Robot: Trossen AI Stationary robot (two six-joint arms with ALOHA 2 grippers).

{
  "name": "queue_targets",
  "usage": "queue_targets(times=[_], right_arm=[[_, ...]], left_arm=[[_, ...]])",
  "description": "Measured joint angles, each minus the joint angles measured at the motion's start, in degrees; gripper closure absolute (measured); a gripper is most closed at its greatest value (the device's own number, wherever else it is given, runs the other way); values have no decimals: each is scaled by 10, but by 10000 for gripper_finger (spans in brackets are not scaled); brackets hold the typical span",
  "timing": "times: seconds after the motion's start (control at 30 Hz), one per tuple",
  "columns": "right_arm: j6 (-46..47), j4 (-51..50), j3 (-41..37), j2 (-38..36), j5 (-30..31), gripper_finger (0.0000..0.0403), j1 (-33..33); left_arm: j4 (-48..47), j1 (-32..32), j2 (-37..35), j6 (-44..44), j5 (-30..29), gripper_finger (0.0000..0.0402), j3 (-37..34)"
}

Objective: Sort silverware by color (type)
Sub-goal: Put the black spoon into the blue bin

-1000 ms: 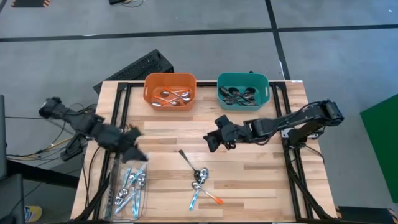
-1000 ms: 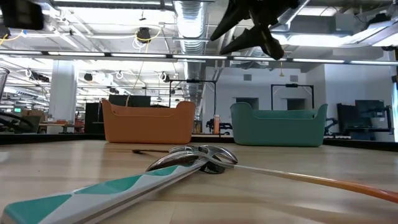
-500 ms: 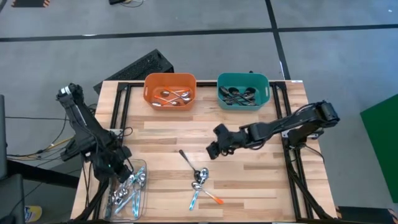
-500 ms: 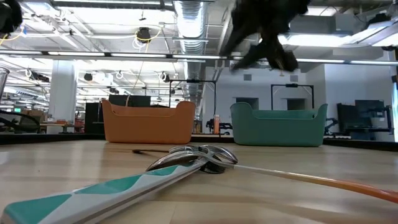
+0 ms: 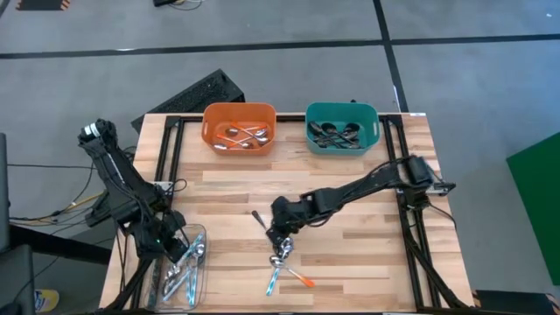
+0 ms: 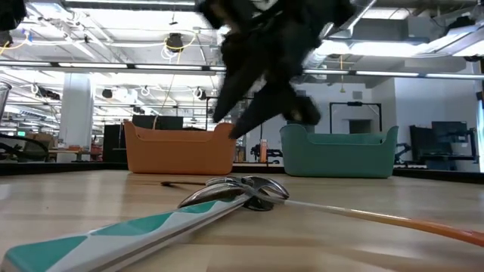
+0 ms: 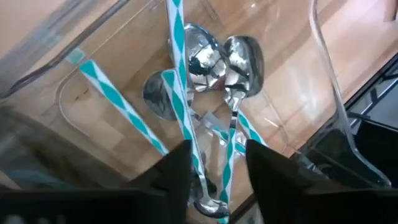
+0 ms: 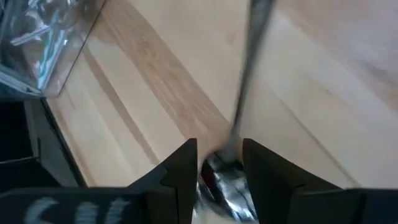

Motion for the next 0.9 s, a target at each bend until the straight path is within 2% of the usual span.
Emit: queue_targets(times=[0.13, 0.23, 0.37, 0.53, 0.67, 0.9], right_arm=[[-30, -19, 56, 49, 0, 251, 3], [-63, -21, 87, 77, 2, 241, 12], [-56, -64, 124, 114, 9, 219, 15], [-38, -115, 146, 133, 21, 209, 14], [-28, -131, 144, 143, 17, 228, 22], [16, -150, 147, 155, 2, 298, 38]], left_arm=[[0, 0, -1, 18, -2, 220, 2], [-2, 0, -2, 38, -43, 201, 13], [-6, 2, -20, 78, -113, 197, 33], [-26, 3, -52, 108, -170, 197, 42], [-41, 3, -70, 114, -206, 198, 41], [-46, 3, -74, 135, -245, 198, 41]])
